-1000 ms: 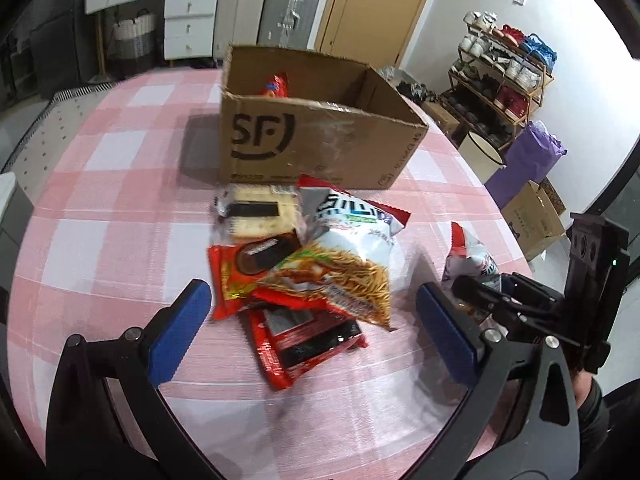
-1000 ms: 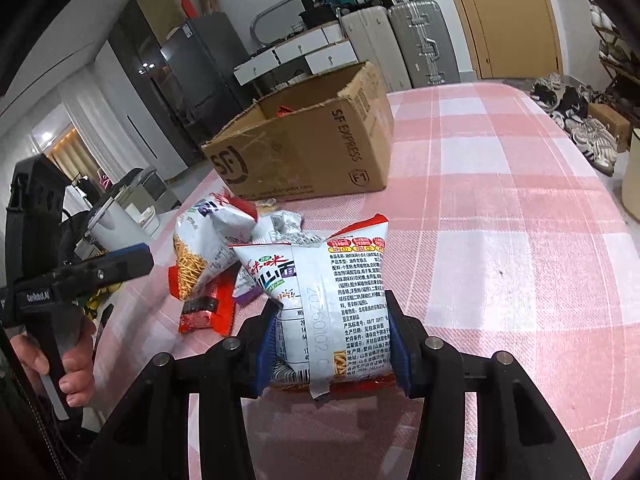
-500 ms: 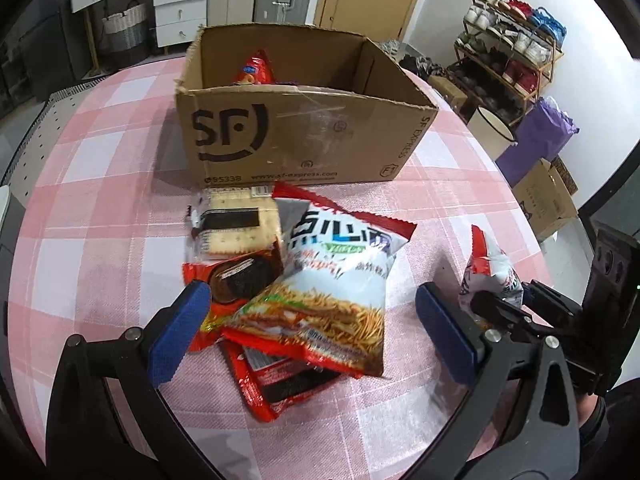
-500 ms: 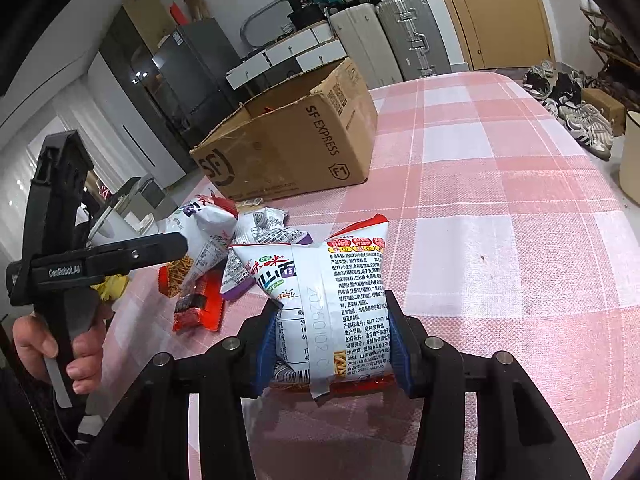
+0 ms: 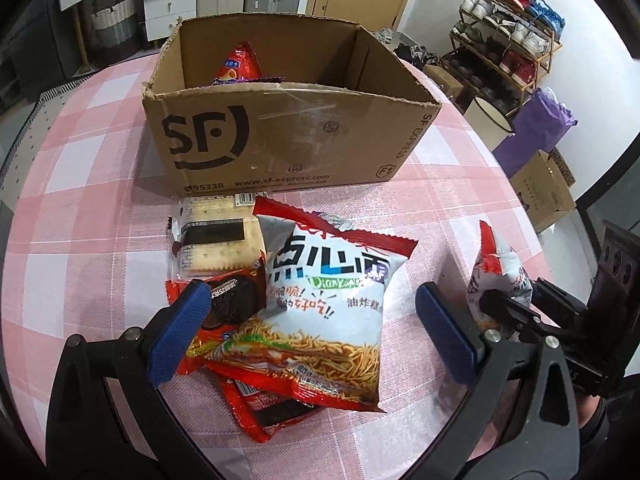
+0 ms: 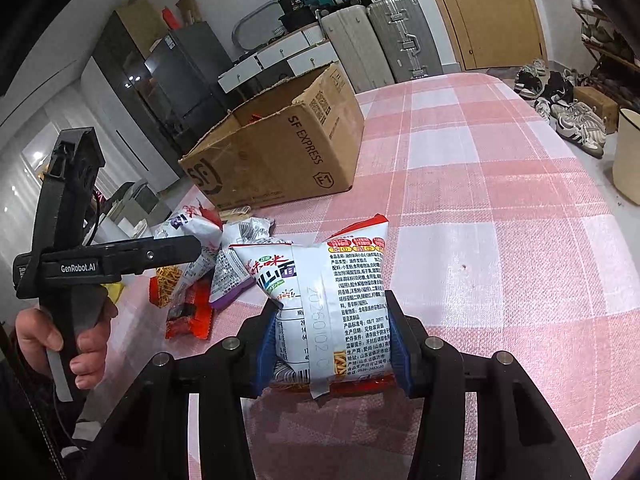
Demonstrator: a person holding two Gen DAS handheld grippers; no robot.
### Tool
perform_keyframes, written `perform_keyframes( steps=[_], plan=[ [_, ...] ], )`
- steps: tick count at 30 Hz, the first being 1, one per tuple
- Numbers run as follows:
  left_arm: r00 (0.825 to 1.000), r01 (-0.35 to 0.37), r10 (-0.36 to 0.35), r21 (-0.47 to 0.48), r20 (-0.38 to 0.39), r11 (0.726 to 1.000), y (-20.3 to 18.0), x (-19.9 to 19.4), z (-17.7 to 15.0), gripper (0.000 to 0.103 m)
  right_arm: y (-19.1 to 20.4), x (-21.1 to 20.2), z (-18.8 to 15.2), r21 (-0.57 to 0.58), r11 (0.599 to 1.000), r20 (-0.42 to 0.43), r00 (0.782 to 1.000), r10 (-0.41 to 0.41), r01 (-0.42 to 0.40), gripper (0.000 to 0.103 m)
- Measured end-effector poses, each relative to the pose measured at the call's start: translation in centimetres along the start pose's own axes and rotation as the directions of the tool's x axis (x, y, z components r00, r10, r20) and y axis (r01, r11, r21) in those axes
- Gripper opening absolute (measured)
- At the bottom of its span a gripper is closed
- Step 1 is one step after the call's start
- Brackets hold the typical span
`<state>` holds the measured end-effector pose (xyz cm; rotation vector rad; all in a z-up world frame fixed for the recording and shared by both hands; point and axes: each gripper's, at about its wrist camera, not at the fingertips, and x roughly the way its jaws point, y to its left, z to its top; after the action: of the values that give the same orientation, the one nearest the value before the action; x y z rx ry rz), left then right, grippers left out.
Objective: Organize snacks
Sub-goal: 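Grasp the red-topped noodle snack bag with the left tool while the right holds its bag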
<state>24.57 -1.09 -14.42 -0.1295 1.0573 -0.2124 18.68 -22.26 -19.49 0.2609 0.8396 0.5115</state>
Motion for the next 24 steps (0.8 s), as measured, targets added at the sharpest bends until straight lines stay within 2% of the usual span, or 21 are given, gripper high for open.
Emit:
perform_keyframes(
  steps=[4, 7, 8, 9, 10, 14, 24],
  plan=[
    [1.000, 0.023, -0.023, -0.009, -0.001, 1.000, 0.5, 0.1, 0.0, 0.101, 0.1, 0.1, 0.1, -0.003, 1.000, -0.004, 1.000, -0.006, 0.006, 0.048],
    [0.999, 0.044, -0.044, -0.021, 0.005, 0.999, 1.1, 0.1, 0.0, 0.090, 0.1, 0.1, 0.2, 0.001, 1.000, -0.005, 1.000, -0.007, 0.007, 0.048],
    [0.998, 0.062, -0.062, -0.031, 0.008, 0.998, 1.4, 0.0, -0.1, 0.074, 0.2, 0.1, 0.2, 0.000, 1.000, -0.006, 1.000, -0.009, 0.009, 0.048],
    [0.996, 0.088, -0.088, -0.040, 0.005, 0.995, 1.6, 0.0, -0.2, 0.052, 0.3, 0.1, 0.2, -0.001, 1.000, -0.006, 1.000, -0.010, 0.010, 0.048],
    [0.994, 0.110, -0.110, -0.046, -0.005, 0.993, 1.9, 0.1, -0.2, 0.046, 0.4, 0.1, 0.2, -0.003, 1.000, -0.006, 1.000, -0.010, 0.010, 0.048],
    [0.993, 0.122, -0.122, -0.028, 0.001, 0.992, 2.1, -0.4, -0.6, 0.042, 1.0, -0.2, 0.2, -0.015, 1.000, -0.006, 1.000, -0.012, 0.011, 0.048],
    [0.993, 0.112, -0.111, -0.020, 0.046, 0.993, 2.9, -3.6, -2.5, 0.042, 2.8, -1.4, 0.2, -0.046, 0.999, 0.016, 1.000, -0.015, 0.016, 0.048]
  ],
)
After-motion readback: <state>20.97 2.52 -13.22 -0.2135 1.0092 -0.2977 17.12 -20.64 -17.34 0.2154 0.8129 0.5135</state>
